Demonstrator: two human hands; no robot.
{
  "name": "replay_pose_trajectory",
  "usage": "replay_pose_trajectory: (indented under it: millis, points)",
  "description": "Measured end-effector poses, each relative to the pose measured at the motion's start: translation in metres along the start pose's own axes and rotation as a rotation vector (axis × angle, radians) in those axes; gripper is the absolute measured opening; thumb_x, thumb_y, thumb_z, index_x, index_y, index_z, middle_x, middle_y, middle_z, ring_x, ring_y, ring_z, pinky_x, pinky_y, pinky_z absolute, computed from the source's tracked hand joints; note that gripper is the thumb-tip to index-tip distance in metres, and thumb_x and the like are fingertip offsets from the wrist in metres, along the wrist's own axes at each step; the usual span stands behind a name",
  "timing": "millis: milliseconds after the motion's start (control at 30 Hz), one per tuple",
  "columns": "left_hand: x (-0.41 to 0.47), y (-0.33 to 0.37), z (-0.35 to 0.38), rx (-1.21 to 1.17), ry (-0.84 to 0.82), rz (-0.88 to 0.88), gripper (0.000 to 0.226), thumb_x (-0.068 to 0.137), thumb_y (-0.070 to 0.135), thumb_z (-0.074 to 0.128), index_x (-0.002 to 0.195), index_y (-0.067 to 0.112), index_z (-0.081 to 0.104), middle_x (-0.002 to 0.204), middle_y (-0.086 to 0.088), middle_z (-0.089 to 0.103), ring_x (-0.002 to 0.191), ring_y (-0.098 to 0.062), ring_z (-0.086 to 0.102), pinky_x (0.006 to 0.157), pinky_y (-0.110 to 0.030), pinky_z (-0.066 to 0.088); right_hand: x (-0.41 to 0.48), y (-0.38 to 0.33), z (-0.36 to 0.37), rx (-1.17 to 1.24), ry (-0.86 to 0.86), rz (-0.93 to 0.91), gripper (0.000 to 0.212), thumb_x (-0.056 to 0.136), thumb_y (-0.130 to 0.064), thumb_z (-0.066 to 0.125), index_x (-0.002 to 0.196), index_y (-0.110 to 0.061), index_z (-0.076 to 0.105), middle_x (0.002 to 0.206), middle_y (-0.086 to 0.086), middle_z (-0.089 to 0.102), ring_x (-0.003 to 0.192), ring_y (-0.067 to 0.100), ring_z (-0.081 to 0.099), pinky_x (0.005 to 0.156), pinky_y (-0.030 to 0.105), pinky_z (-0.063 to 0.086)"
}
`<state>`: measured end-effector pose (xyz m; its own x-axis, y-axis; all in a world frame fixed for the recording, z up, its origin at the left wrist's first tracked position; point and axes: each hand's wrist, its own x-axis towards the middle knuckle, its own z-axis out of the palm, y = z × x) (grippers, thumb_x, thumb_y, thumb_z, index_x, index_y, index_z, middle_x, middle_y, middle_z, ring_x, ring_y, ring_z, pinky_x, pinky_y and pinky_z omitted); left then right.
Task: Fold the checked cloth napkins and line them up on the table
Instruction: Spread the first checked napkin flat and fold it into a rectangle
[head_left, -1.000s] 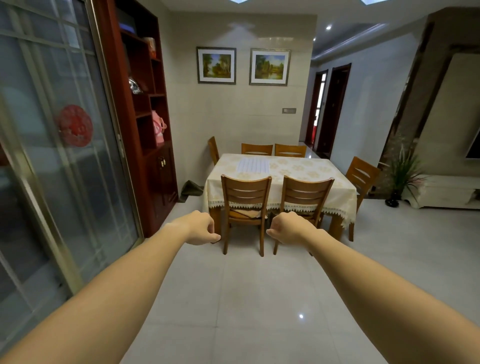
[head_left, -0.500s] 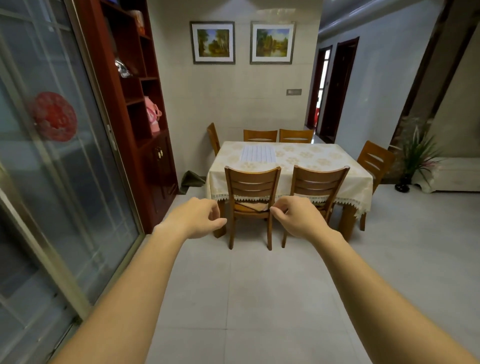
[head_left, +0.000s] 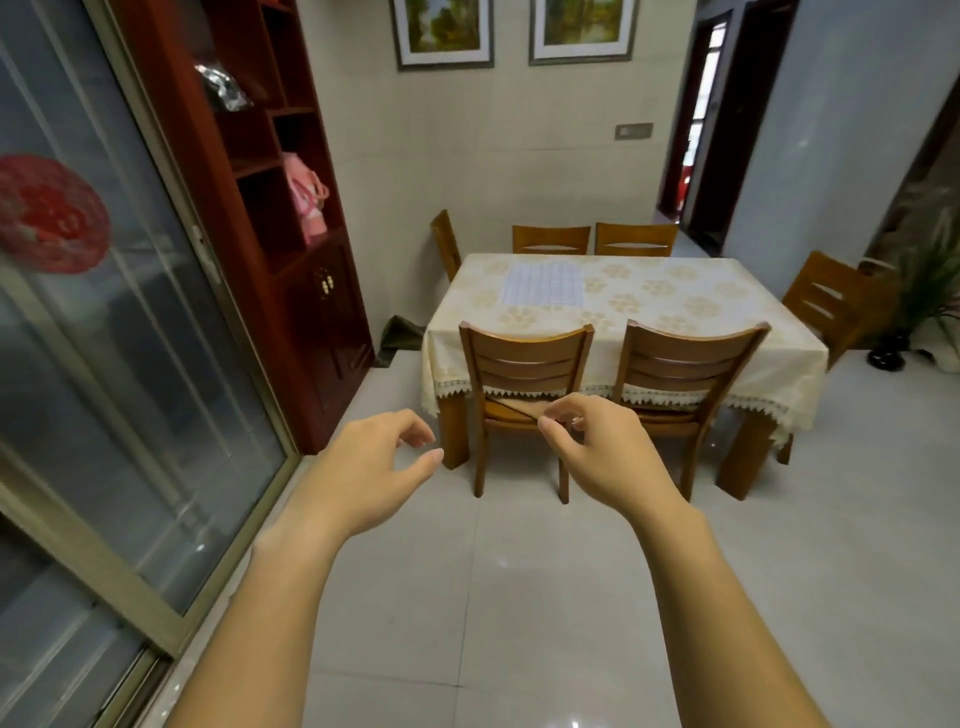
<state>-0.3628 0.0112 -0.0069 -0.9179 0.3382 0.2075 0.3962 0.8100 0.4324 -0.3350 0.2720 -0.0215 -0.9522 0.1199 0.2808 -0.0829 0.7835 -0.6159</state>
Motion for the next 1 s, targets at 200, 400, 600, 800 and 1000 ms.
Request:
replay_pose_trajectory:
  millis: [200, 400, 600, 800, 1000]
  points:
    - [0.048, -0.056, -0.002, -0.038, 0.048, -0.093, 0.018, 0.097, 0.052, 0.059, 0.111, 0.041, 0.06, 0.106, 0.027, 0.057, 0.103, 0.004, 0.054, 0.084, -0.018, 0.043, 0.079, -0.013, 0.046, 0.045, -0.099, -0.05, 0.027, 0.099, -0.04, 0.06, 0.121, -0.026, 0.069, 0.112, -0.013, 0.069, 0.1, 0.003, 0.062, 0.088, 0.021, 0.052]
    - [0.112, -0.141, -0.002, -0.072, -0.009, -0.173, 0.023, 0.097, 0.052, 0.06, 0.115, 0.038, 0.061, 0.112, 0.023, 0.057, 0.106, 0.001, 0.053, 0.083, -0.021, 0.043, 0.17, -0.043, 0.113, -0.115, -0.109, -0.138, 0.032, 0.098, -0.044, 0.056, 0.124, -0.028, 0.067, 0.117, -0.008, 0.067, 0.111, 0.014, 0.06, 0.096, 0.039, 0.052]
    - [0.21, -0.23, -0.047, -0.115, 0.007, -0.133, 0.023, 0.095, 0.055, 0.06, 0.113, 0.041, 0.06, 0.11, 0.026, 0.057, 0.104, 0.001, 0.056, 0.09, -0.029, 0.053, 0.274, -0.08, 0.163, -0.11, -0.033, -0.088, 0.033, 0.098, -0.046, 0.055, 0.122, -0.027, 0.068, 0.113, -0.009, 0.069, 0.108, 0.011, 0.063, 0.094, 0.038, 0.055]
    - [0.288, -0.296, -0.069, -0.109, 0.004, -0.039, 0.019, 0.094, 0.057, 0.059, 0.109, 0.045, 0.059, 0.107, 0.028, 0.057, 0.103, 0.005, 0.056, 0.088, -0.026, 0.052, 0.348, -0.119, 0.219, -0.096, -0.019, -0.054, 0.031, 0.098, -0.046, 0.055, 0.119, -0.027, 0.068, 0.113, -0.009, 0.069, 0.105, 0.01, 0.062, 0.092, 0.036, 0.053]
    - [0.357, -0.349, -0.059, -0.099, -0.047, -0.025, 0.02, 0.094, 0.055, 0.059, 0.11, 0.043, 0.059, 0.109, 0.027, 0.058, 0.106, 0.0, 0.057, 0.09, -0.028, 0.053, 0.413, -0.113, 0.247, -0.117, 0.025, 0.021, 0.033, 0.098, -0.046, 0.055, 0.121, -0.026, 0.067, 0.112, -0.009, 0.069, 0.105, 0.01, 0.063, 0.091, 0.036, 0.054]
